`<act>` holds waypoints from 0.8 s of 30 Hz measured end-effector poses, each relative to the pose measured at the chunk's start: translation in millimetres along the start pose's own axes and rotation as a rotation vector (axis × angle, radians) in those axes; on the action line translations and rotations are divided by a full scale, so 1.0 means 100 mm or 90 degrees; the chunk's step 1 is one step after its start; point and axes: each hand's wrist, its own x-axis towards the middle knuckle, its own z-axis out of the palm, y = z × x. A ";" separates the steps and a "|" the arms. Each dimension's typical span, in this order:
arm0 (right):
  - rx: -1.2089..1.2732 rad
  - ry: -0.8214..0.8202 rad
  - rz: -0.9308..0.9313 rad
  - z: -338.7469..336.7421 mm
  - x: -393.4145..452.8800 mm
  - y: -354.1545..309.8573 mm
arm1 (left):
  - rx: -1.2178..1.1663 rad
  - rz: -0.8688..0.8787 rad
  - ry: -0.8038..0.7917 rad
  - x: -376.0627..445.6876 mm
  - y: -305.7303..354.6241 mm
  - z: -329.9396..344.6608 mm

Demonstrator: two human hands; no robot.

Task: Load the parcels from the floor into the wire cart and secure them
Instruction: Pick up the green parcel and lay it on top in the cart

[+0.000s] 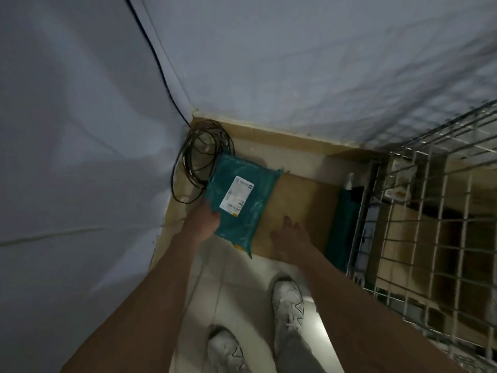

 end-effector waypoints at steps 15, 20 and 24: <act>0.640 -0.047 0.034 0.68 2.06 -0.33 | -0.269 -0.160 0.080 1.69 -0.59 0.69; 0.717 -0.066 0.038 0.82 2.15 -0.27 | -0.382 -0.179 0.077 1.78 -0.66 0.79; 0.767 -0.093 0.017 0.80 1.97 -0.19 | -0.445 -0.210 0.056 1.62 -0.59 0.76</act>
